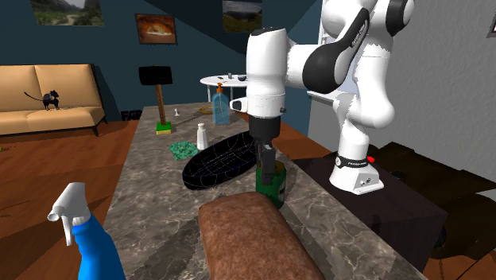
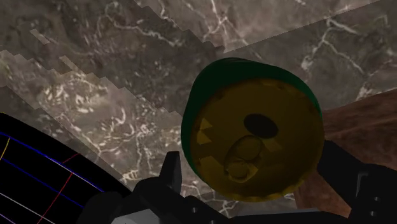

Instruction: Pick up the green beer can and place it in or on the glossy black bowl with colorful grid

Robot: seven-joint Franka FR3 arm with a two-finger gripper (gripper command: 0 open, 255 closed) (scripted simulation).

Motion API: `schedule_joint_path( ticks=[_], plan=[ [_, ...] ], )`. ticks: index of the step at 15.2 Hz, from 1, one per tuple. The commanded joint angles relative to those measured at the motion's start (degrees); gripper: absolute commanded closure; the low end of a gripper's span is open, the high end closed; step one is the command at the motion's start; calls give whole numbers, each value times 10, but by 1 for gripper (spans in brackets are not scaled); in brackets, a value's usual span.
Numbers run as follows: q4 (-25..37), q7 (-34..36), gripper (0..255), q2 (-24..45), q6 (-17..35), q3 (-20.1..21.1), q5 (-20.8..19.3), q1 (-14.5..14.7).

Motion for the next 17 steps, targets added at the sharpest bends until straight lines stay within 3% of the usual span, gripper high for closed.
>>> schedule_joint_path(
  ticks=[1, 7, 8, 17],
  plan=[
    [-3, 0, 0, 1, 5, 0, -1, 0],
    [-3, 0, 0, 1, 4, 0, -1, 0],
    [-3, 0, 255, 1, 4, 0, -1, 0],
    [-3, 0, 255, 1, 5, 0, -1, 0]
  ],
)
